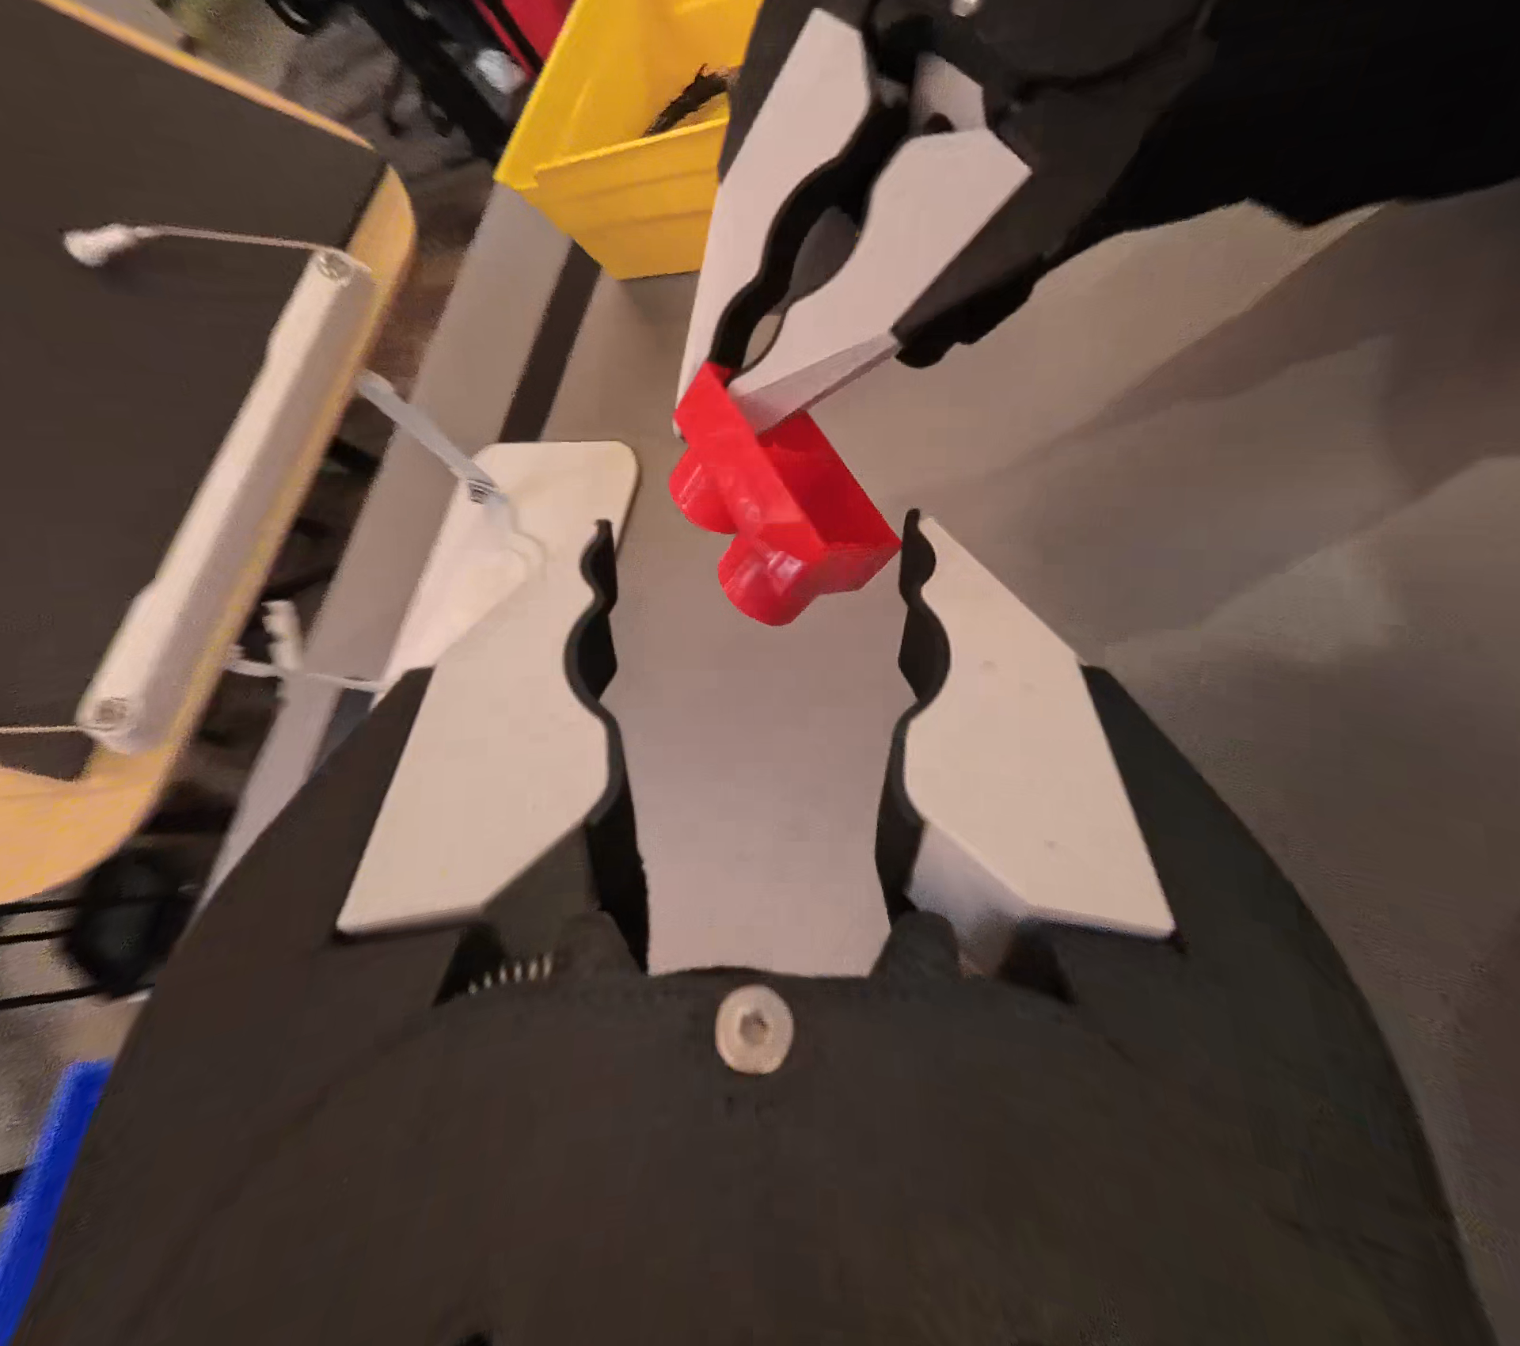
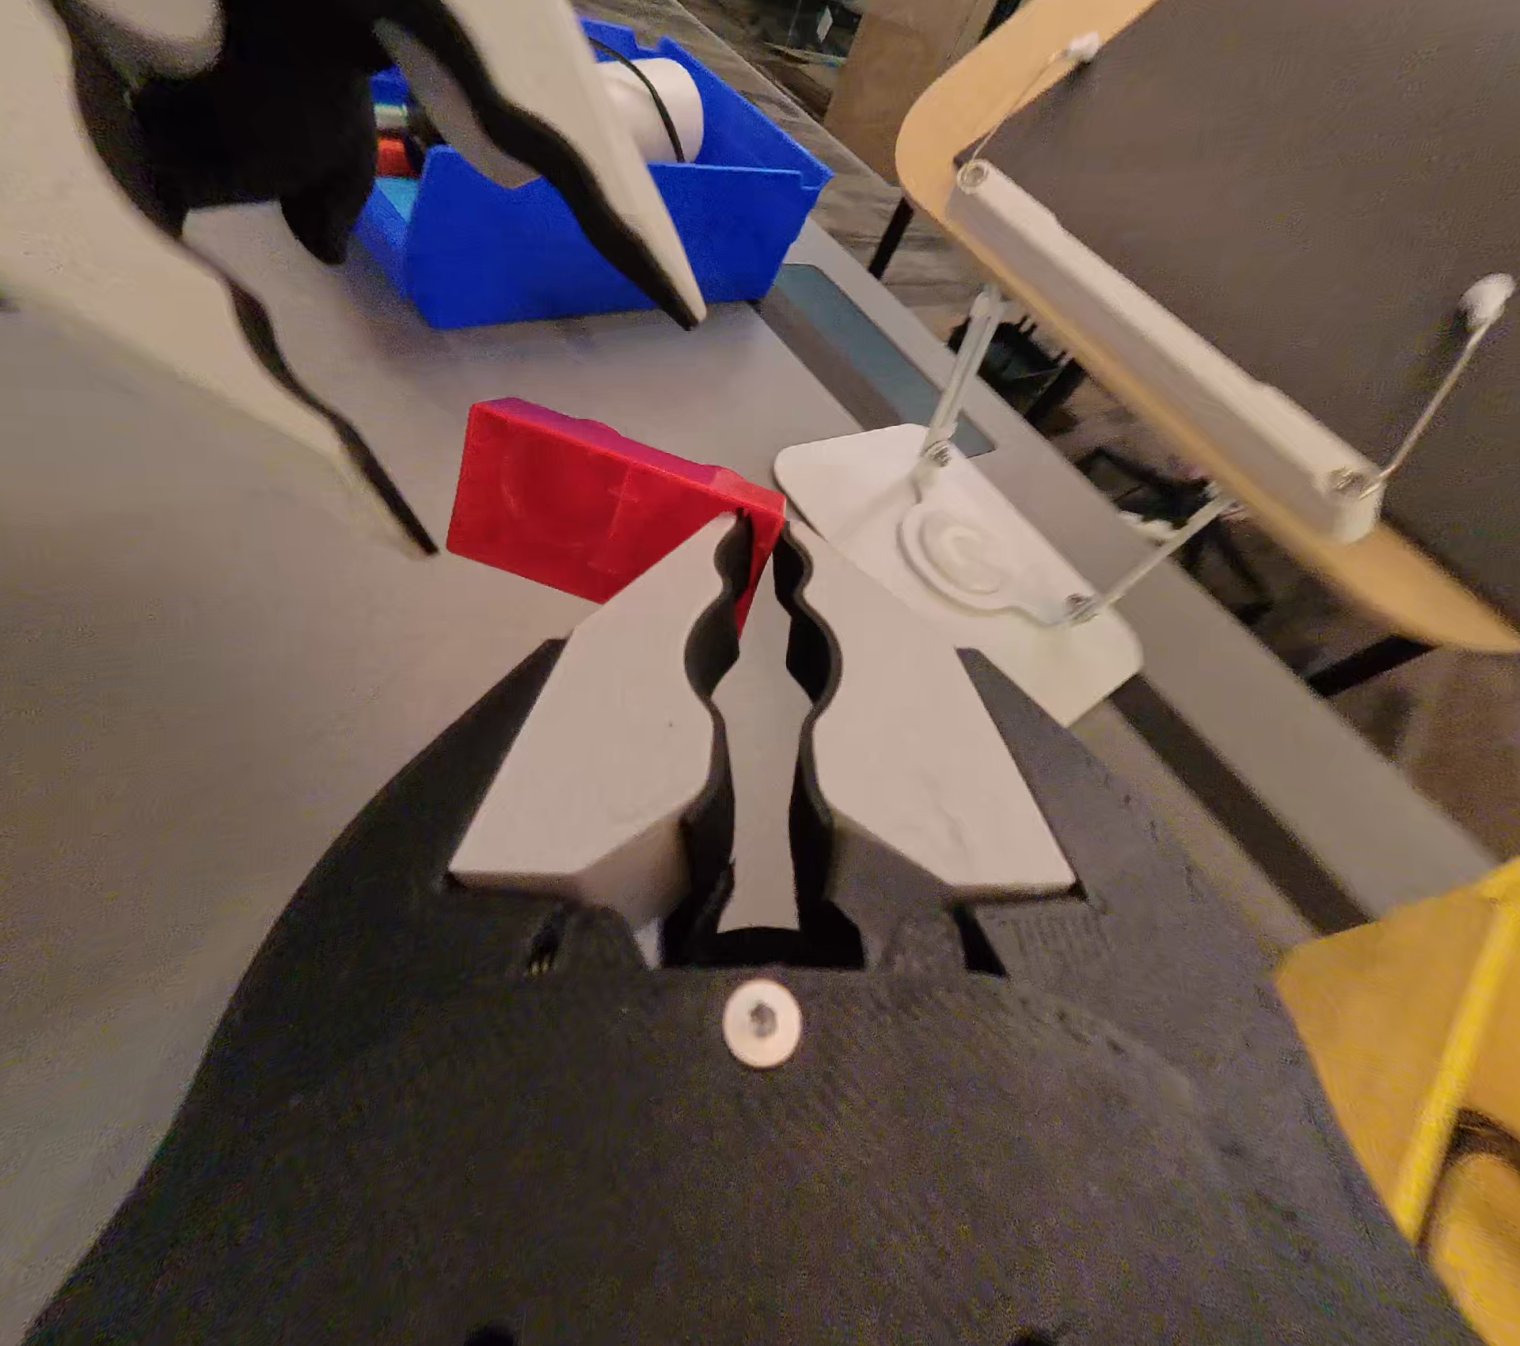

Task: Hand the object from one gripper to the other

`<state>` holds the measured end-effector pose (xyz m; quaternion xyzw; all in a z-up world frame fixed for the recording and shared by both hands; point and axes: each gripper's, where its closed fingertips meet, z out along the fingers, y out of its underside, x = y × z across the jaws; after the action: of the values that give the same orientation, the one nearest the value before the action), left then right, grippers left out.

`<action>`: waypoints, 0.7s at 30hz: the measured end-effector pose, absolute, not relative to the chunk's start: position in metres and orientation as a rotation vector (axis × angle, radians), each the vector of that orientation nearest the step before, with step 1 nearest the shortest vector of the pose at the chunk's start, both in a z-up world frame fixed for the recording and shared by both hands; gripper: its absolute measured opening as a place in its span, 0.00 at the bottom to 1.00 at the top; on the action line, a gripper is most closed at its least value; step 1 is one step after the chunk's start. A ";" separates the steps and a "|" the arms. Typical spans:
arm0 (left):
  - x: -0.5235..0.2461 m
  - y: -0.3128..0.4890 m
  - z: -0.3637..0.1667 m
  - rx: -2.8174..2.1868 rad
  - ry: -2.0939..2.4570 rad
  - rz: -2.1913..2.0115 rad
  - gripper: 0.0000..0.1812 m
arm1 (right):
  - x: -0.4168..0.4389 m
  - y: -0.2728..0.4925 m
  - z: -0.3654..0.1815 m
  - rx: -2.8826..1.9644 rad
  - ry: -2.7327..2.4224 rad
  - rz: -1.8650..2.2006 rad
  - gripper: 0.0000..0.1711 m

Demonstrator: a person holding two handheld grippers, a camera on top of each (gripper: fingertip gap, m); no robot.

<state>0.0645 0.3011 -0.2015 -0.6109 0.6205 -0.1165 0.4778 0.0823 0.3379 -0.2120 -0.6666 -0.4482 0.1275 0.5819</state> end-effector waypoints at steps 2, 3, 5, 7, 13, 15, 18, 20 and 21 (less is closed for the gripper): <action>0.068 0.298 -0.206 -1.418 1.548 -0.163 0.38 | 0.081 0.338 -0.219 -1.618 -1.001 0.403 0.01; 0.069 0.298 -0.208 -1.387 1.561 -0.105 0.38 | 0.082 0.339 -0.222 -1.644 -0.978 0.441 0.01; 0.071 0.300 -0.213 -1.352 1.566 -0.018 0.37 | 0.081 0.339 -0.228 -1.684 -0.952 0.509 0.01; 0.073 0.302 -0.217 -1.317 1.568 0.029 0.34 | 0.078 0.338 -0.232 -1.715 -0.930 0.584 0.01; 0.075 0.305 -0.229 -1.289 1.602 0.093 0.20 | 0.072 0.333 -0.239 -1.748 -0.905 0.745 0.01; 0.075 0.306 -0.229 -1.289 1.595 0.091 0.20 | 0.072 0.333 -0.239 -1.752 -0.896 0.763 0.01; 0.075 0.307 -0.228 -1.293 1.593 0.087 0.19 | 0.072 0.333 -0.238 -1.741 -0.884 0.779 0.01; 0.075 0.307 -0.229 -1.318 1.601 0.064 0.19 | 0.074 0.336 -0.237 -1.728 -0.879 0.754 0.14; 0.074 0.307 -0.228 -1.335 1.596 0.040 0.19 | 0.076 0.337 -0.236 -1.721 -0.889 0.730 0.16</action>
<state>0.0739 0.3073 -0.2280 -0.5536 0.6615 0.0166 0.5056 0.0763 0.3373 -0.2361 -0.7148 -0.3693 0.3034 0.5106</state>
